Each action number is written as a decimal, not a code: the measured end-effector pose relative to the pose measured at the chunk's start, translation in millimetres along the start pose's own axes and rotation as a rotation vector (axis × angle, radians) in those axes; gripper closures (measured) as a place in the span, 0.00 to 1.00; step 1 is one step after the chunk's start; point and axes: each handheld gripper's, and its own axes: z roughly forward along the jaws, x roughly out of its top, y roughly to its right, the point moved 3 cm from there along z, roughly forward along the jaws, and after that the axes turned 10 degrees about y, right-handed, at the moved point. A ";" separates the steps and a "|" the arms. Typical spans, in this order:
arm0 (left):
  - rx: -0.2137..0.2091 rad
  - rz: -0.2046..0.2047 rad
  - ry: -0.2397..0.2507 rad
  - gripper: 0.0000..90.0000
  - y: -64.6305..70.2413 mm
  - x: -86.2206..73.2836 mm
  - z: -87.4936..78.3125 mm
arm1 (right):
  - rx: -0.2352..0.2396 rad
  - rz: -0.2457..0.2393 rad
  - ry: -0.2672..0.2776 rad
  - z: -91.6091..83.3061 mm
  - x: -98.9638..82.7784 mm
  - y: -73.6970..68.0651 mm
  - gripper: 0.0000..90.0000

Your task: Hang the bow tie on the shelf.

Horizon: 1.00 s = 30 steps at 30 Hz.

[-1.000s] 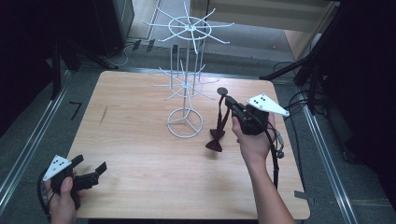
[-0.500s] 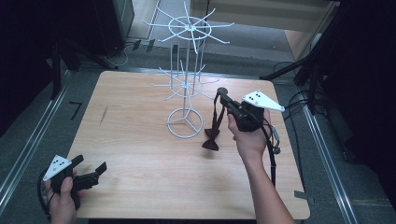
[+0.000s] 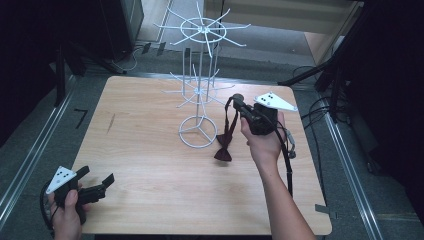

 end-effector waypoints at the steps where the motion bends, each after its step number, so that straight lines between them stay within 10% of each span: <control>1: 0.000 0.000 0.000 0.00 0.0 0.0 0.0 | -0.003 -0.001 -0.002 1.6 -0.5 1.0 1.00; 30: -0.001 0.000 0.002 0.00 -0.1 0.0 -0.3 | -0.019 0.099 -0.061 35.5 -39.8 1.9 1.00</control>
